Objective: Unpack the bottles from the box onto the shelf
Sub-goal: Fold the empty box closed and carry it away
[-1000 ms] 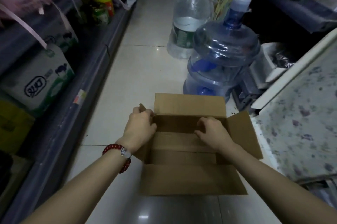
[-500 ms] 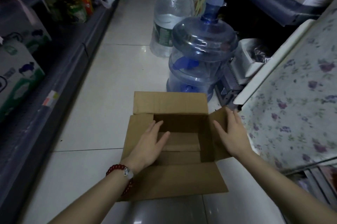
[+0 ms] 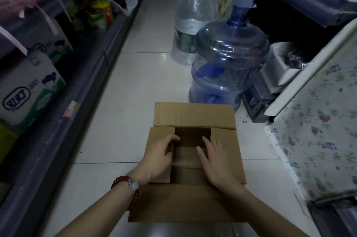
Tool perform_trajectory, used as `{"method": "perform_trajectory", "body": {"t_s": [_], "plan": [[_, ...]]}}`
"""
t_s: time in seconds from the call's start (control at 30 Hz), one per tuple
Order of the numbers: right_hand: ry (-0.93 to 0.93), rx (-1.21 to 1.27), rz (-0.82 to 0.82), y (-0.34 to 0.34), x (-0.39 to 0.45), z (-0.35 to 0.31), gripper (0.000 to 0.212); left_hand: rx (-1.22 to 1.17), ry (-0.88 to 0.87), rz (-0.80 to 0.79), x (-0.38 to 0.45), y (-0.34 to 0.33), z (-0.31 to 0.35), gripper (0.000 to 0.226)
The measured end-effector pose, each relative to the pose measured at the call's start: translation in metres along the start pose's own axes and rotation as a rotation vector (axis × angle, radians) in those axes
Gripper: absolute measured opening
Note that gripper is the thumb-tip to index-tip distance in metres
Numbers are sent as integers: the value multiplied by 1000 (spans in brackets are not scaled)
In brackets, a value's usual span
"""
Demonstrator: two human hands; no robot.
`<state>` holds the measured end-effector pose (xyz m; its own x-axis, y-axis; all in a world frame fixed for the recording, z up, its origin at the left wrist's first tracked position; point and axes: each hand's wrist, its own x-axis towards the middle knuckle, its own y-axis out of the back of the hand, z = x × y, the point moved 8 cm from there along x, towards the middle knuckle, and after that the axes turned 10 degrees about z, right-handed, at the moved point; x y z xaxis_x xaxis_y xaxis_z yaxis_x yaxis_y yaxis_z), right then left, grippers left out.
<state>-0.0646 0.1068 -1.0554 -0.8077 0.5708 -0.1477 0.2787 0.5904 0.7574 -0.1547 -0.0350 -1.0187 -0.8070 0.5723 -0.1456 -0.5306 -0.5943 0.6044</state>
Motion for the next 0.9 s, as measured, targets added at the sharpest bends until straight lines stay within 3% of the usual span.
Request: {"method": "perform_trajectory", "body": {"t_s": [0.27, 0.4, 0.53, 0.7, 0.8, 0.9], "plan": [[-7, 1, -1, 7, -1, 4, 55, 85, -97, 177, 40, 44, 3, 41], [-7, 2, 27, 17, 0, 0, 52, 155, -33, 303, 73, 69, -7, 59], [14, 23, 56, 27, 1, -4, 48, 176, -1, 231, 98, 68, -20, 90], [2, -20, 27, 26, 6, 0, 47, 144, -32, 147, 111, 47, -31, 95], [13, -7, 9, 25, 5, -2, 68, 84, -20, 128, 112, 33, -43, 95], [19, 14, 8, 22, 5, 1, 97, 13, -41, 224, 110, 33, -44, 98]]}}
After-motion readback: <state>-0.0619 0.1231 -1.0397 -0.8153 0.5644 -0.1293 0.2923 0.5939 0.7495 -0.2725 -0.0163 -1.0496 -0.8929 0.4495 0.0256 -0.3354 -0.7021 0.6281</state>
